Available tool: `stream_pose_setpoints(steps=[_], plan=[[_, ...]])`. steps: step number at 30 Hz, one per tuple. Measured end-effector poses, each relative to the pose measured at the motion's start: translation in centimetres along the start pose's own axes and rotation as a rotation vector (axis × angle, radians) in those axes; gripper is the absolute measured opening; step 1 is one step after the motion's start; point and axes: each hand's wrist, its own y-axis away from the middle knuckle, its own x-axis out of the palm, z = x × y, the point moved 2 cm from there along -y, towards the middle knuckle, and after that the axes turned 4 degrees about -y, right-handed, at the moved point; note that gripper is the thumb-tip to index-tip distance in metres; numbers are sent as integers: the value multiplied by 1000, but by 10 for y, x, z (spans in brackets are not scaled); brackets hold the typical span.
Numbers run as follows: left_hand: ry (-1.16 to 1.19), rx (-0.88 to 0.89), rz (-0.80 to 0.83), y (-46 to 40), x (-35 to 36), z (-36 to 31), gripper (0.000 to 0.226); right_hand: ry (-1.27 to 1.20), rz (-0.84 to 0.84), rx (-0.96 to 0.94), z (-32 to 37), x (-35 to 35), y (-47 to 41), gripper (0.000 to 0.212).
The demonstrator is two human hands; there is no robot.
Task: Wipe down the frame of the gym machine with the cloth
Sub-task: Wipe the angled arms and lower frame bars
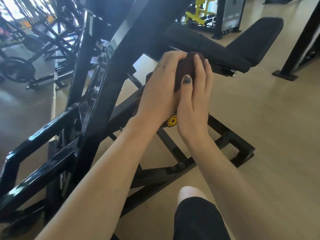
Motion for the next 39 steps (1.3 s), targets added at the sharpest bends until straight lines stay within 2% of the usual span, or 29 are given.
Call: stream_pose_setpoints(steps=[2, 6, 8, 10, 13, 17, 18, 20, 23, 25, 27, 28, 30, 32, 34, 36, 39], plan=[[-90, 26, 0, 6, -3, 7, 54, 30, -9, -4, -5, 7, -9, 63], [-49, -154, 47, 46, -5, 49, 100, 138, -25, -34, -17, 14, -14, 69], [11, -245, 72, 71, -2, 68, 109, 168, -68, -95, -18, 14, -23, 66], [156, -355, 37, 89, 3, 78, 101, 145, -111, -113, -16, 14, -39, 59], [321, -489, -2, 96, 15, 84, 82, 72, -102, 22, -5, 11, -66, 43], [304, -518, -6, 93, 24, 86, 69, -81, -62, 280, -3, 0, -98, 17], [284, -515, -6, 93, 26, 87, 63, -98, -54, 295, -3, -1, -98, 15], [231, -500, -13, 96, 28, 91, 56, -80, -100, 200, -5, 3, -80, 18], [178, -482, -39, 97, 29, 94, 51, 50, -203, -20, -11, 16, -34, 36], [179, -478, -49, 99, 30, 95, 48, 110, -209, -50, -11, 20, -27, 40], [169, -480, -57, 99, 30, 96, 51, 161, -157, -21, -3, 14, -51, 35], [168, -487, -62, 99, 30, 95, 53, 230, -80, 7, 3, 9, -66, 32], [183, -492, -73, 99, 31, 93, 55, 400, 164, 73, 16, 1, -99, 30], [193, -486, -74, 98, 31, 92, 47, 529, 403, 151, 27, 3, -125, 31], [187, -473, -69, 99, 31, 93, 45, 587, 547, 225, 32, 9, -140, 36], [178, -457, -65, 99, 31, 96, 55, 548, 598, 318, 32, 16, -150, 40], [183, -437, -55, 99, 33, 98, 63, 454, 553, 393, 27, 17, -152, 33]])
